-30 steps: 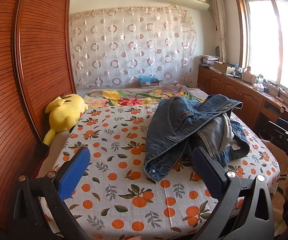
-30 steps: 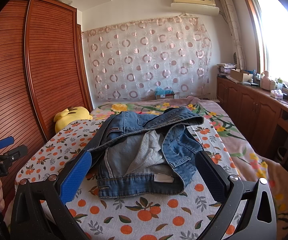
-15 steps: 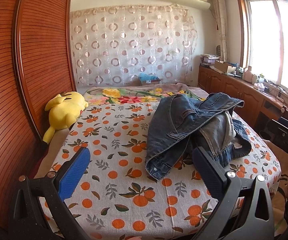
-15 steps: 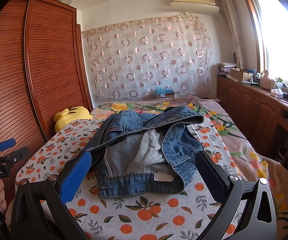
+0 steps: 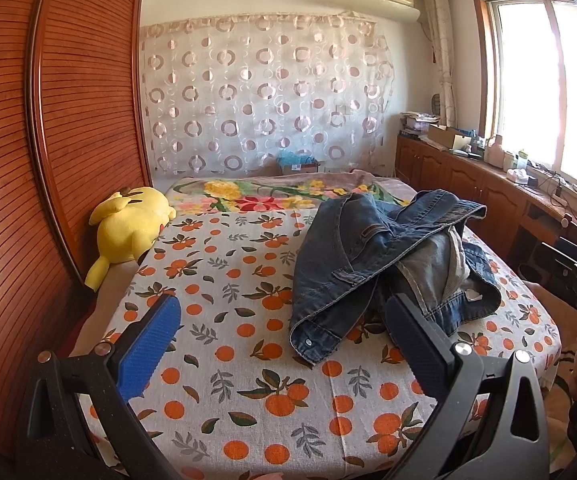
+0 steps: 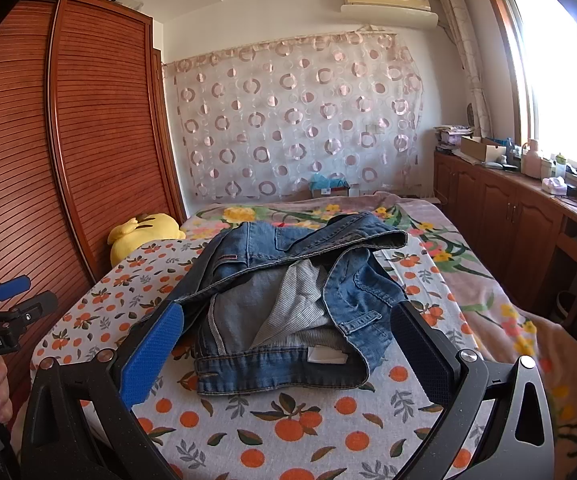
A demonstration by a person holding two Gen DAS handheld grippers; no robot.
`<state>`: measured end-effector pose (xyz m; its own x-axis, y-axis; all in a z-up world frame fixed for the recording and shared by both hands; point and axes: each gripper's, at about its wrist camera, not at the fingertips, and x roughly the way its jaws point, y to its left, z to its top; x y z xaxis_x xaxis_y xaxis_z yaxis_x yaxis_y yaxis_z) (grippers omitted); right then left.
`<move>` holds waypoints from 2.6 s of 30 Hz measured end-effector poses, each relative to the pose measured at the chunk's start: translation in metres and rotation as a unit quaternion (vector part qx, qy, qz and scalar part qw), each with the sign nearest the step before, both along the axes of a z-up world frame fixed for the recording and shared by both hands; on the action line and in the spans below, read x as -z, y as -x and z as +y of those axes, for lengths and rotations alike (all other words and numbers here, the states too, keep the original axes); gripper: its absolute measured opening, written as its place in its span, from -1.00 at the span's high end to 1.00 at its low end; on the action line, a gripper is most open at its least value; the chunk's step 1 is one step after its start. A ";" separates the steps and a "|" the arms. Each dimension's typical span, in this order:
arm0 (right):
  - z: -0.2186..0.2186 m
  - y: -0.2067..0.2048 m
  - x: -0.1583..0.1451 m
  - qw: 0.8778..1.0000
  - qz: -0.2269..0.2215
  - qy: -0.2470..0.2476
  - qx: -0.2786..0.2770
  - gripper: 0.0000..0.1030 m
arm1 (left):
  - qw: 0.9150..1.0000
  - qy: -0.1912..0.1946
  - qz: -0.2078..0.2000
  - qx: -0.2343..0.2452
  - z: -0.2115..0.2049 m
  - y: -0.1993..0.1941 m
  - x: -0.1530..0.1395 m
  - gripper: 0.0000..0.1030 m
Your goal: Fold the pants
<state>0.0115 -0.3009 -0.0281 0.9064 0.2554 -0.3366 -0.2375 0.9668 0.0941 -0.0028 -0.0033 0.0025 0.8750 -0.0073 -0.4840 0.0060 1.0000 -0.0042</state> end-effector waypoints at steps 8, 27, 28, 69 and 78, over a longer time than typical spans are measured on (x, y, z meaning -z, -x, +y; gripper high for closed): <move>-0.001 0.000 0.001 1.000 0.002 0.000 -0.003 -1.00 | 1.000 0.001 0.001 0.002 0.000 -0.002 0.000 -0.99; -0.016 -0.031 0.025 0.998 0.057 0.036 -0.012 -0.94 | 0.997 -0.009 0.049 0.056 -0.008 -0.049 0.044 -0.99; -0.017 -0.033 0.026 0.997 0.060 0.040 -0.011 -0.88 | 0.997 -0.012 0.050 0.060 -0.010 -0.052 0.046 -0.99; -0.077 -0.012 -0.035 0.996 0.088 0.029 0.009 0.94 | 0.967 -0.070 0.103 0.224 -0.072 -0.150 0.032 0.81; -0.091 -0.012 -0.089 0.998 0.026 0.049 0.028 0.94 | 0.979 -0.060 0.035 0.190 -0.047 -0.143 -0.050 0.90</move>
<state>0.0238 -0.3918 0.0608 0.8990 0.1694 -0.4038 -0.1811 0.9834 0.0095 0.1401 -0.0501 0.0530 0.7855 -0.2650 -0.5592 0.3808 0.9193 0.0992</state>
